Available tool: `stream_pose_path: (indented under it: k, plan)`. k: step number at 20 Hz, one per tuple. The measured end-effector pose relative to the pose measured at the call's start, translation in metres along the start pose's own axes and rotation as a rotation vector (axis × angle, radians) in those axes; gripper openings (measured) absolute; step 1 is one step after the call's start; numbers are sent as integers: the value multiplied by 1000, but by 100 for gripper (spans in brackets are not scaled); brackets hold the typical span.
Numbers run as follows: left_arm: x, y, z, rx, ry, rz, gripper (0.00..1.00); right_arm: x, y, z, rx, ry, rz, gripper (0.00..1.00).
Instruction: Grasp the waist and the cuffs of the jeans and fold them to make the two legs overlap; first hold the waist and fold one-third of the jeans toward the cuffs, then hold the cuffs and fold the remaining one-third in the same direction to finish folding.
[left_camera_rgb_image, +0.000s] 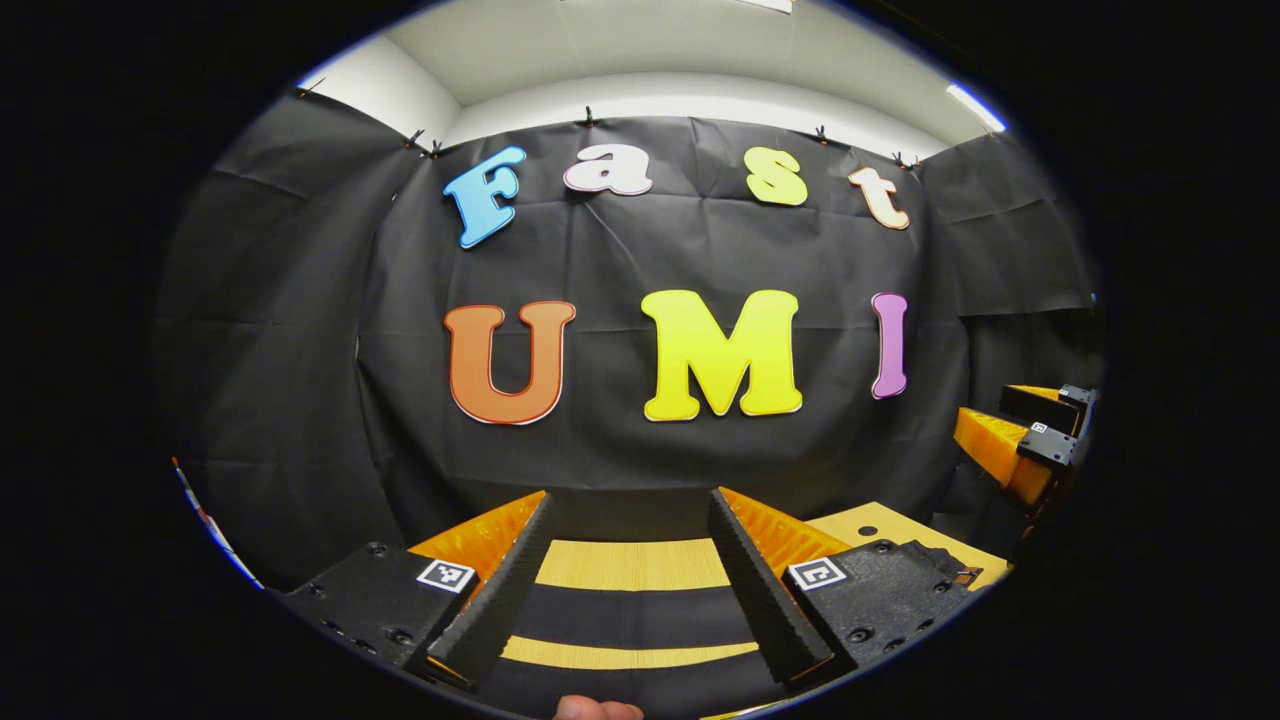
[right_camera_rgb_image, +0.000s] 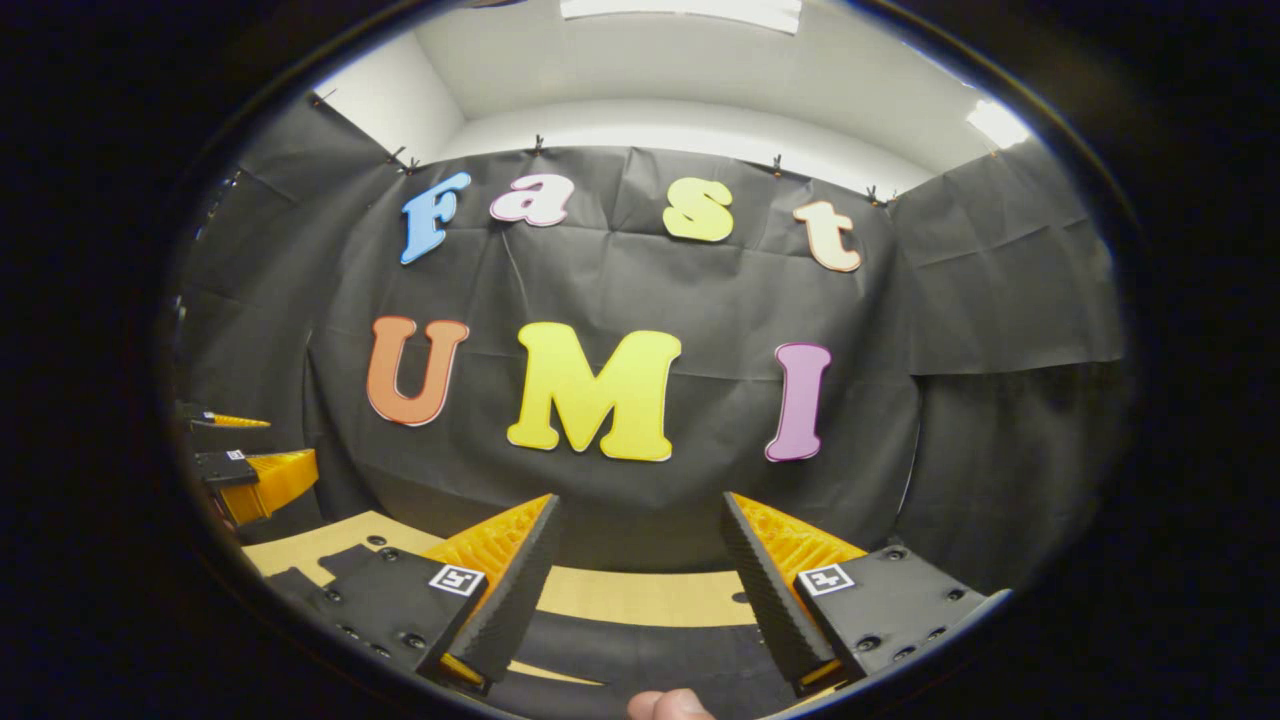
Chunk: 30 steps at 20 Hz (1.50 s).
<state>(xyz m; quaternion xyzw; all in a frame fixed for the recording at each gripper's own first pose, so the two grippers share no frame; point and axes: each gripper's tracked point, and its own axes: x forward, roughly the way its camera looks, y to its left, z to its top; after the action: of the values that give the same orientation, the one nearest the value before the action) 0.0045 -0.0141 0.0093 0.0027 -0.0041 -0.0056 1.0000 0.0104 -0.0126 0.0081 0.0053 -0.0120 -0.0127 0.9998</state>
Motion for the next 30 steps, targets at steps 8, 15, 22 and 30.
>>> stream_pose_path:
  k: [8, 15, 22, 30]
  plan:
    - [0, -2, -1, -2, 10, 3, 98, 0, -4, -4, 8, 8, 3, 98]
    - [4, 22, -27, -54, 77, 55, 100, 7, -40, -35, 30, 82, -34, 96]
    - [-26, 135, -107, -89, 261, 284, 98, 5, -163, -104, 15, 245, -171, 98]
    - [-118, 188, -285, -554, 712, 435, 99, -30, -253, -265, 400, 698, -315, 96]
